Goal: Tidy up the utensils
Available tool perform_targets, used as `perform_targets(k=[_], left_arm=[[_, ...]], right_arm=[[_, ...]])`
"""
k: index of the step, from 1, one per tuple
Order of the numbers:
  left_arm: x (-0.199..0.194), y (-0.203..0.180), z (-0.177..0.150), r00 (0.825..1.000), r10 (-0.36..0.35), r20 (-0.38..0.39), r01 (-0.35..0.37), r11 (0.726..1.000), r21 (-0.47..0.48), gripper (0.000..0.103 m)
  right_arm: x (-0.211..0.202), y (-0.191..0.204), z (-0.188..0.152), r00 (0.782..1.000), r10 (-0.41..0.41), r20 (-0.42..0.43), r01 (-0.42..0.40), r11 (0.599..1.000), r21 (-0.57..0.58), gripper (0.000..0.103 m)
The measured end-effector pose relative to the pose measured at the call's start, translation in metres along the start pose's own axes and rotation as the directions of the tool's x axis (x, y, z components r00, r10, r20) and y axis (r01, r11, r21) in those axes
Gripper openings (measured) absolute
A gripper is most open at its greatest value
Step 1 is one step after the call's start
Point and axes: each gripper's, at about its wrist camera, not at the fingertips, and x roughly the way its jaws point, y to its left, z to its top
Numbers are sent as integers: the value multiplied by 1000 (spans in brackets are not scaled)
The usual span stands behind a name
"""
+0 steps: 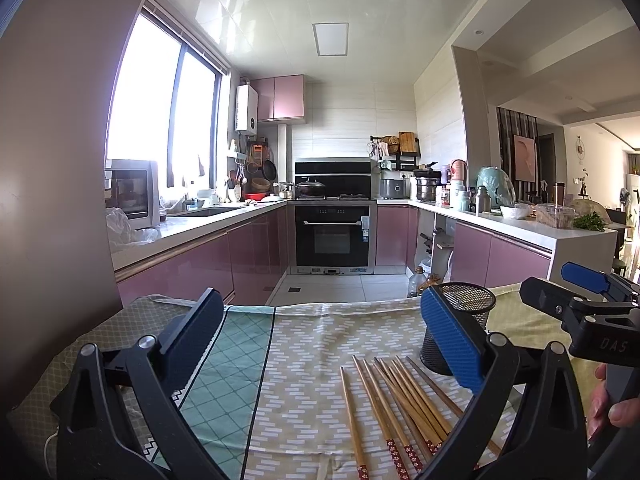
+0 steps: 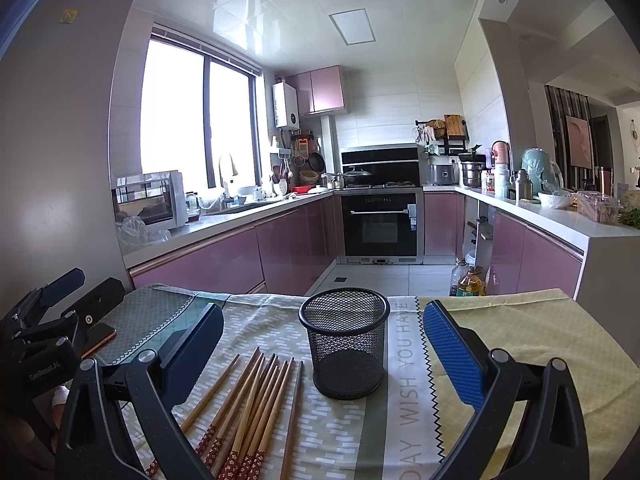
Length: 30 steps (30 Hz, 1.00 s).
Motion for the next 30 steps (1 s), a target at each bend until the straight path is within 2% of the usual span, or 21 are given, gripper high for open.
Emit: perform_targets(k=[30], left_arm=[[-1, 2, 1, 1000, 4, 2, -4, 1000, -3, 97]], right_arm=[[2, -3, -2, 1000, 10, -3, -10, 1000, 11, 97]])
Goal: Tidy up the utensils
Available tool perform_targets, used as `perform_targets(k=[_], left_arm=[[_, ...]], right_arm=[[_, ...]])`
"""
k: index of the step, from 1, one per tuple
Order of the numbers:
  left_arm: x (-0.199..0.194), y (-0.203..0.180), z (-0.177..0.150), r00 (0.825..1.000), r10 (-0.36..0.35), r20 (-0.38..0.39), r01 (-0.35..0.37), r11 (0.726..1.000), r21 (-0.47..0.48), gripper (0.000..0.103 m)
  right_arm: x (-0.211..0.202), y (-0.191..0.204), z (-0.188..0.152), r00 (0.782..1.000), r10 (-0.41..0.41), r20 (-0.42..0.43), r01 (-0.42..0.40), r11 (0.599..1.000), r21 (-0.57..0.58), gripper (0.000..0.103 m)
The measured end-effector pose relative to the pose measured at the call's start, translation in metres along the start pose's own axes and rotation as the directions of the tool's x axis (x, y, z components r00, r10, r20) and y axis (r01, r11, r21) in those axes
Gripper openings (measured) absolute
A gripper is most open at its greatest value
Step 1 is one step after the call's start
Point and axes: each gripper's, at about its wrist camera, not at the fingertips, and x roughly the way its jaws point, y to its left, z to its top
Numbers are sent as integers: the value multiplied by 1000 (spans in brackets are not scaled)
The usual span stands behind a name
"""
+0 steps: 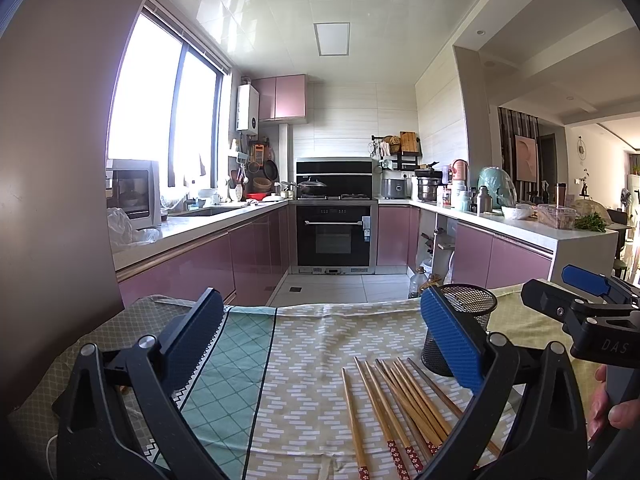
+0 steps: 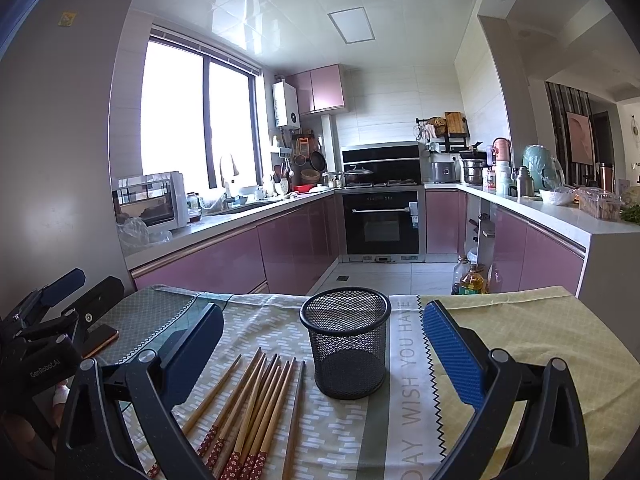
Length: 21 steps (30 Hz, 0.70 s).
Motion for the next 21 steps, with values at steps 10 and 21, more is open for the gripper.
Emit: perform_targets(k=[10, 21], left_arm=[[1, 0, 1, 1000, 3, -5, -3, 1000, 1, 97], [3, -3, -1, 1000, 6, -19, -6, 1000, 1, 97]], right_arm=[[1, -2, -2, 1000, -1, -4, 1, 1000, 4, 97], [2, -4, -2, 1000, 0, -8, 0, 1000, 6, 97]])
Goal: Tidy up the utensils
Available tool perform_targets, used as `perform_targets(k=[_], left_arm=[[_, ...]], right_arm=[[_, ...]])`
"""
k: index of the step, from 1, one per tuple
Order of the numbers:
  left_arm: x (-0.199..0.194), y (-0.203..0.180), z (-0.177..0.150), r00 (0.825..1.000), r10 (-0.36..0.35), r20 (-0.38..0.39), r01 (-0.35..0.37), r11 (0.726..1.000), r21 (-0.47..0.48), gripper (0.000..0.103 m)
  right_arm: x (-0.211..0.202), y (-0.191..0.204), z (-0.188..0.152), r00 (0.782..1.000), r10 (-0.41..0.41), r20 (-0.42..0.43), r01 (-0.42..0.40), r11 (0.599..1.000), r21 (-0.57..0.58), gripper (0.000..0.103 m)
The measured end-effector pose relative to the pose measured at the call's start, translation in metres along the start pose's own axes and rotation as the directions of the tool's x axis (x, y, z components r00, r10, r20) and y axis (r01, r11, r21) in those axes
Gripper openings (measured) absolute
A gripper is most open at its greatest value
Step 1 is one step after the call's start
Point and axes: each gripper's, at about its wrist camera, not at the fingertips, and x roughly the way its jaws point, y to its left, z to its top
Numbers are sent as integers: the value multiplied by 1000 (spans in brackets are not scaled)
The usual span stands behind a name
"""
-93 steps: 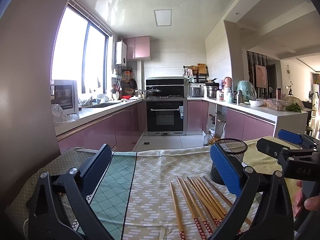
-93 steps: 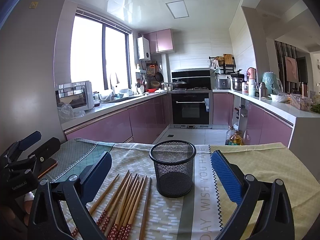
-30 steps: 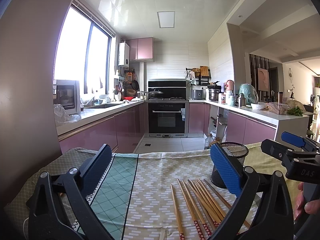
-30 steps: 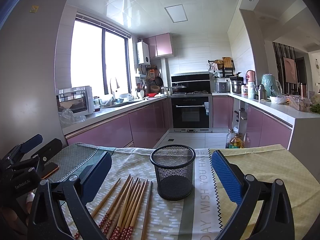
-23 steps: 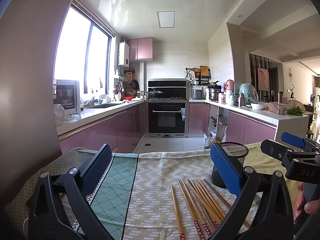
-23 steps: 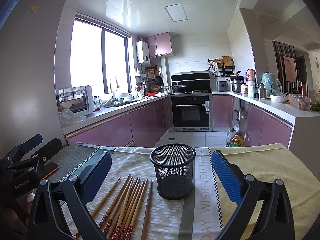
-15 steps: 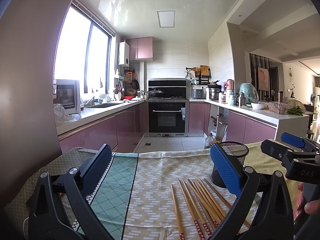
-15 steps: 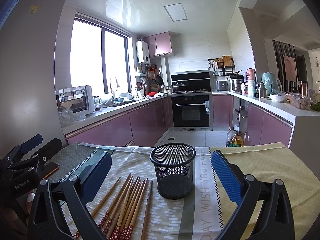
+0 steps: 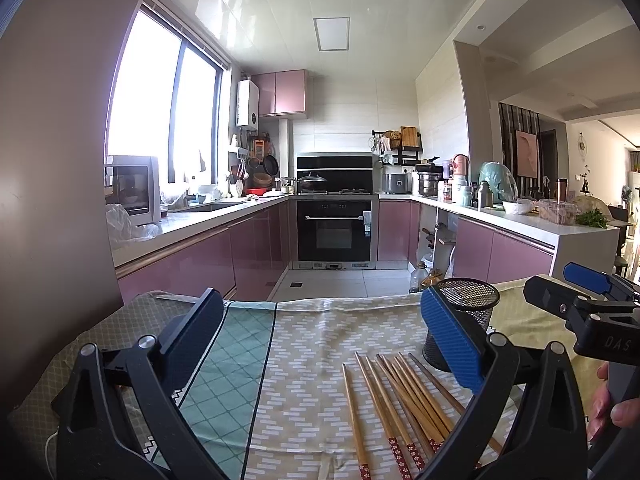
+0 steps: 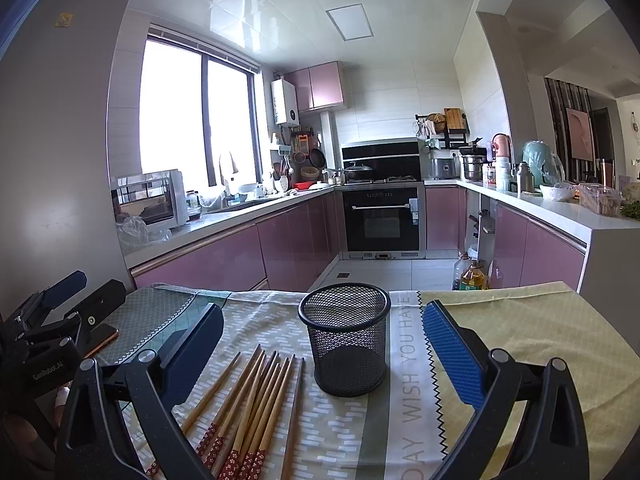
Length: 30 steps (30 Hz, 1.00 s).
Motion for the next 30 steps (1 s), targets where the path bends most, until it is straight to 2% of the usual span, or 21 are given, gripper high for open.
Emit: perform_targets(k=[16, 22, 26, 28, 30], left_arm=[[5, 1, -3, 999, -2, -36, 3, 1000, 13, 97], [14, 1, -6, 996, -19, -89, 22, 999, 31, 97], [27, 4, -12, 984, -52, -171, 60, 997, 43, 97], [37, 4, -17, 969, -85, -233, 99, 994, 46, 97], [48, 1, -24, 944, -123, -308, 148, 987, 61, 95]], right_arm=[[6, -3, -4, 999, 9, -44, -9, 1000, 0, 97], [16, -1, -10, 990, 40, -133, -44, 999, -25, 97], [33, -1, -21, 964, 61, -260, -73, 997, -37, 97], [46, 1, -30, 940, 62, -336, -82, 995, -48, 91], [59, 2, -40, 906, 67, -418, -96, 994, -50, 77]])
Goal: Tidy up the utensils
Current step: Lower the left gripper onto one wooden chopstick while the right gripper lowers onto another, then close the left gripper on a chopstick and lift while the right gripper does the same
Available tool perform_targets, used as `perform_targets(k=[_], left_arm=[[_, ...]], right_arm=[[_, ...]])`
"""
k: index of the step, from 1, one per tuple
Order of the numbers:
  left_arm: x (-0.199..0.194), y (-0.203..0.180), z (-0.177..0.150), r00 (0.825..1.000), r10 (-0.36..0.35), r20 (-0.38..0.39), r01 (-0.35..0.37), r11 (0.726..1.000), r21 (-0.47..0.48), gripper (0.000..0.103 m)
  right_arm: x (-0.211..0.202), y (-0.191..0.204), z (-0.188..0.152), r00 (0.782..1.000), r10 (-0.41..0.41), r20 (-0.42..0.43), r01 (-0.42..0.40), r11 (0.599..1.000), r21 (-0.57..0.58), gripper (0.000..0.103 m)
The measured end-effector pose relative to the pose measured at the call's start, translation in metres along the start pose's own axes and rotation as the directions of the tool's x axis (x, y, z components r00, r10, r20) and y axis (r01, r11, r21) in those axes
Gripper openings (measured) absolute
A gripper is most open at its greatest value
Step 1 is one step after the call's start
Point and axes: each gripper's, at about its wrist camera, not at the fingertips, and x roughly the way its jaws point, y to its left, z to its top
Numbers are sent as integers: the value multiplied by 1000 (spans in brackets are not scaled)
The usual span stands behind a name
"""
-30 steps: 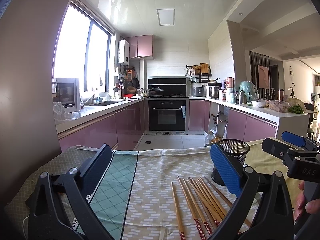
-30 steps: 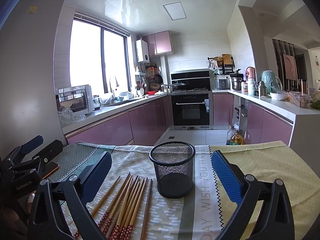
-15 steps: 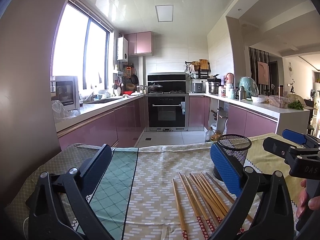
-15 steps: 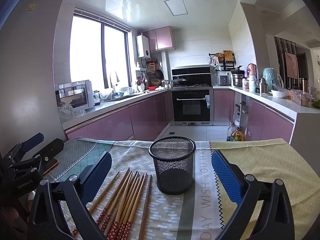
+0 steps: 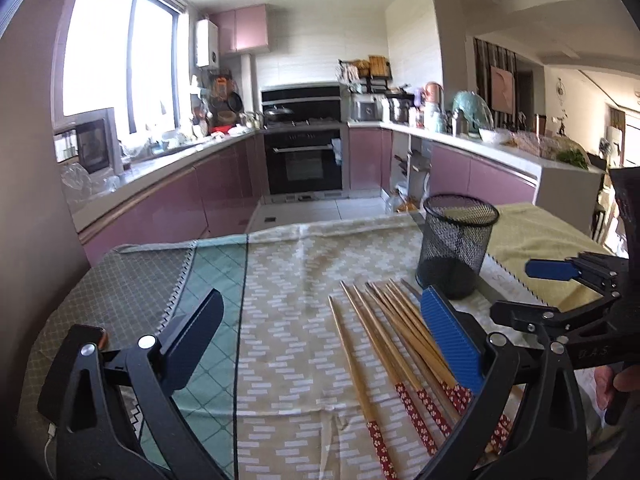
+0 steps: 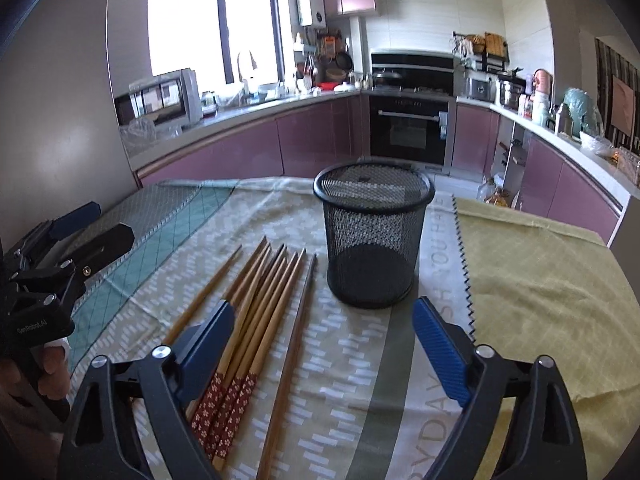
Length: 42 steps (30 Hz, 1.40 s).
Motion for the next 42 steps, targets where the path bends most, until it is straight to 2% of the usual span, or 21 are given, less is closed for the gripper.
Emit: perform_targets(k=[3, 5, 8, 9, 12, 16, 19, 21, 23, 25, 28, 33, 38, 42], left_arm=[[19, -3, -7, 995, -27, -98, 29, 999, 26, 84], [31, -2, -13, 986, -45, -160, 50, 998, 24, 72], [51, -1, -21, 964, -101, -246, 104, 995, 0, 69], [56, -1, -23, 956, -118, -270, 120, 993, -8, 66], [73, -3, -29, 935, -127, -331, 129, 991, -16, 58], [91, 0, -32, 908, -160, -388, 148, 987, -61, 47], [97, -1, -31, 905, -158, -395, 145, 987, -63, 45], [99, -3, -30, 902, -157, -401, 144, 988, -63, 42], [101, -5, -28, 902, -152, -404, 140, 988, -60, 37], [101, -5, -27, 900, -165, -404, 147, 986, -76, 22], [101, -2, -25, 897, -175, -405, 144, 984, -108, 10], [92, 4, -22, 901, -202, -383, 158, 977, -142, 8], [72, 9, -7, 907, -250, -338, 208, 966, -157, 8], [51, 14, 16, 911, -311, -272, 273, 947, -171, 8]], right_arm=[[18, 3, -4, 996, 22, -84, -23, 1000, -8, 60], [27, 6, -5, 993, 28, -112, -30, 999, -11, 53], [39, 11, -6, 988, 25, -154, -29, 999, -24, 49], [42, 12, -6, 986, 25, -167, -30, 999, -28, 43], [53, 15, -6, 978, 35, -208, -42, 999, -32, 35], [61, 14, -5, 971, 43, -233, -48, 999, -18, 31], [65, 12, -2, 971, 42, -234, -44, 999, -5, 21], [66, 10, -1, 970, 57, -236, -57, 998, 10, 9], [66, 7, 0, 967, 84, -240, -80, 996, 29, 8], [64, 5, 1, 968, 95, -233, -87, 995, 41, 7], [58, 2, 3, 971, 110, -211, -101, 993, 54, 6], [37, -2, 10, 976, 154, -155, -147, 987, 58, 6], [10, -9, 21, 980, 189, -67, -185, 981, 61, 6], [-10, -19, 33, 979, 204, 3, -203, 977, 71, 6]])
